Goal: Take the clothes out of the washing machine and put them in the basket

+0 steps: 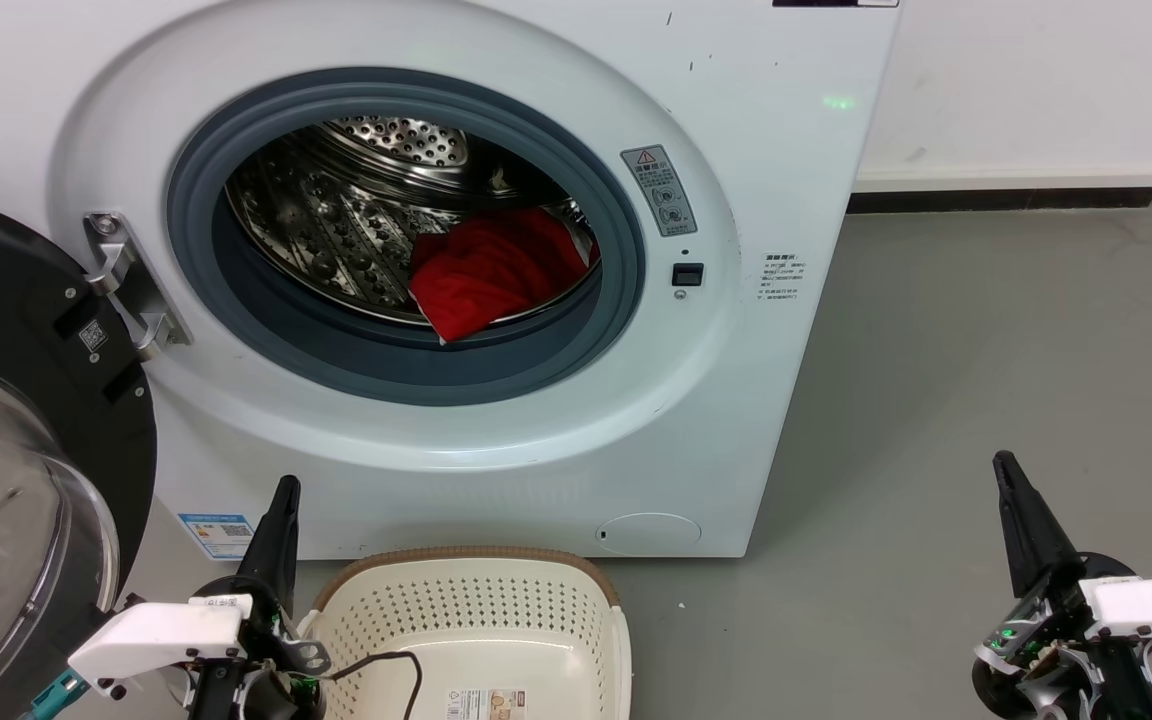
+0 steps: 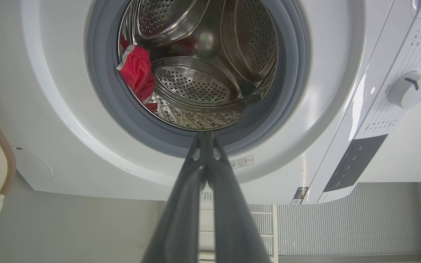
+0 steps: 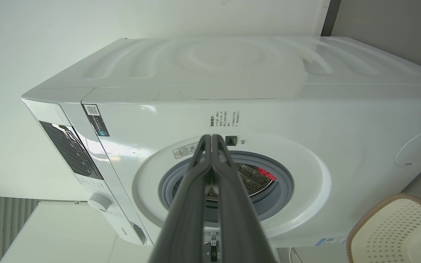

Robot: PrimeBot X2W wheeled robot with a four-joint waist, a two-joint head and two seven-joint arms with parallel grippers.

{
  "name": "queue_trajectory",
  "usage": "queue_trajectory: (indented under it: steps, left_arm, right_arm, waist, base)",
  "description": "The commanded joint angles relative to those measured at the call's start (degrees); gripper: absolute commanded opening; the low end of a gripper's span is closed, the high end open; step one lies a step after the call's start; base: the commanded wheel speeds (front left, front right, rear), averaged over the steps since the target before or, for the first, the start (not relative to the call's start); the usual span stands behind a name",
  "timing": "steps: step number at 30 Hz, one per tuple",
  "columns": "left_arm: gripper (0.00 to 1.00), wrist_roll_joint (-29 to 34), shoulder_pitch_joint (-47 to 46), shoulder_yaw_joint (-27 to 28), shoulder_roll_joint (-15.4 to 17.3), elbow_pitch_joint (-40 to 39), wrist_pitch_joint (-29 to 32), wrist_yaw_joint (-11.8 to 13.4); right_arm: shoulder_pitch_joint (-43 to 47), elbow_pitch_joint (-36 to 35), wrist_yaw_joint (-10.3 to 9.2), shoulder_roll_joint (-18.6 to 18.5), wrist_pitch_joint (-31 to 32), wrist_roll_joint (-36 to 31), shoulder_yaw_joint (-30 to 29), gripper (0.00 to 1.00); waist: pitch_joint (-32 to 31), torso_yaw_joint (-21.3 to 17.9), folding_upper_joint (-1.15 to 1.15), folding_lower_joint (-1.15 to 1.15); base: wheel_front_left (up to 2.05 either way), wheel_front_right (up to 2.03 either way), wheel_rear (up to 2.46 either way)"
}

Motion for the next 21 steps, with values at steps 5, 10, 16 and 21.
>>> queue_trajectory:
  steps: [5,10,16,21]
  left_arm:
    - [0.0,0.1,-0.5,0.1,0.0,0.0,0.1,-0.1]
    - [0.0,0.1,-0.5,0.1,0.0,0.0,0.1,-0.1]
    - [0.0,0.1,-0.5,0.1,0.0,0.0,0.1,-0.1]
    - [0.0,0.1,-0.5,0.1,0.0,0.0,0.1,-0.1]
  right_arm:
    - [-0.7,0.1,-0.02,0.1,0.0,-0.3,0.0,0.0]
    - [-0.7,0.1,-0.02,0.1,0.0,-0.3,0.0,0.0]
    - [-0.7,0.1,-0.02,0.1,0.0,-0.3,0.0,0.0]
    - [-0.7,0.1,-0.02,0.1,0.0,-0.3,0.0,0.0]
  waist:
    - [0.0,0.0,0.0,0.0]
    - [0.0,0.0,0.0,0.0]
    - [0.0,0.0,0.0,0.0]
    - [0.0,0.0,0.0,0.0]
  base:
    - [0.0,0.0,0.0]
    - [0.0,0.0,0.0]
    - [0.0,0.0,0.0]
    - [0.0,0.0,0.0]
